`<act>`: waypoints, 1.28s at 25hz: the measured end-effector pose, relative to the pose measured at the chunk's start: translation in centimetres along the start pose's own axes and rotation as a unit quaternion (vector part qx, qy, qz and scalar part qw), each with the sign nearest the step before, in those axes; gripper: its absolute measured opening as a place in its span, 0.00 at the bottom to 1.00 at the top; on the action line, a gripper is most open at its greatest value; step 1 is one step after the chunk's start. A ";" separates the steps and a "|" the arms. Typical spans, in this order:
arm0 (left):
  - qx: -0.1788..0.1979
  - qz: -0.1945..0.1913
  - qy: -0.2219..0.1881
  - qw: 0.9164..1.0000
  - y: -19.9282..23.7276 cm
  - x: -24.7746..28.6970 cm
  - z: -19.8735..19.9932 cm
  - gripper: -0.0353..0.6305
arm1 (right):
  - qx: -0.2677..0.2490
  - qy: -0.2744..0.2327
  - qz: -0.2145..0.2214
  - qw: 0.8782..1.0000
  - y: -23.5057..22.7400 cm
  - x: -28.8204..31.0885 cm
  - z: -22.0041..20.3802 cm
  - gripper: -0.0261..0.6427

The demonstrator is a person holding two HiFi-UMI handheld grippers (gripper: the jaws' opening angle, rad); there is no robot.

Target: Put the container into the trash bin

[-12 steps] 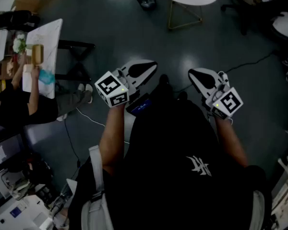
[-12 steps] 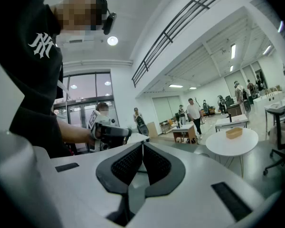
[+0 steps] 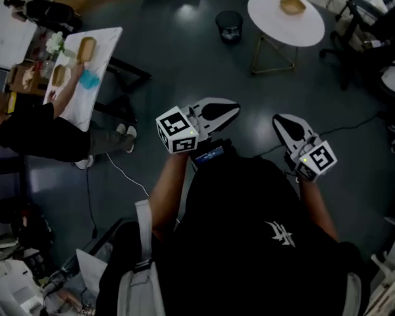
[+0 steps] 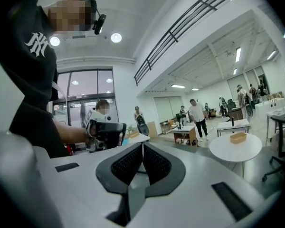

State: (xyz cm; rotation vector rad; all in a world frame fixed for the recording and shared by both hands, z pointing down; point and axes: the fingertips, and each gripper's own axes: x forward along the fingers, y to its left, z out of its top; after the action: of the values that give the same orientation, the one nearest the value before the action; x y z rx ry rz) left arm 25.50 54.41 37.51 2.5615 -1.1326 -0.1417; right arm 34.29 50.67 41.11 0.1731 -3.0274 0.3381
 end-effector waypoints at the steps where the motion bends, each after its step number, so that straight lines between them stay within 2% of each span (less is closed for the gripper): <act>1: -0.005 0.006 -0.001 1.000 0.4 -0.7 -0.2 0.06 | 0.001 0.011 -0.005 1.000 0.0 0.5 -0.3 0.10; 4: -0.016 0.020 -0.003 1.000 1.4 -2.4 -0.9 0.06 | -0.011 0.013 -0.012 1.000 0.4 1.1 0.1 0.10; 9: 0.000 0.030 -0.005 1.000 2.6 -4.2 0.0 0.06 | -0.010 -0.001 -0.024 1.000 0.5 2.5 0.7 0.10; 16: 0.008 0.010 0.003 1.000 3.4 -4.5 0.2 0.06 | -0.003 -0.031 -0.042 0.999 0.8 3.3 1.5 0.10; 32: -0.006 -0.027 0.007 1.000 5.2 -4.8 -0.2 0.06 | 0.017 -0.044 -0.100 0.994 -0.6 3.6 1.8 0.10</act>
State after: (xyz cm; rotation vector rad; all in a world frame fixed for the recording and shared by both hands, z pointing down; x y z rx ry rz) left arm 18.61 54.69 39.26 2.5797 -1.0556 -0.1425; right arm 30.61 49.30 39.88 0.5030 -3.0546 0.3750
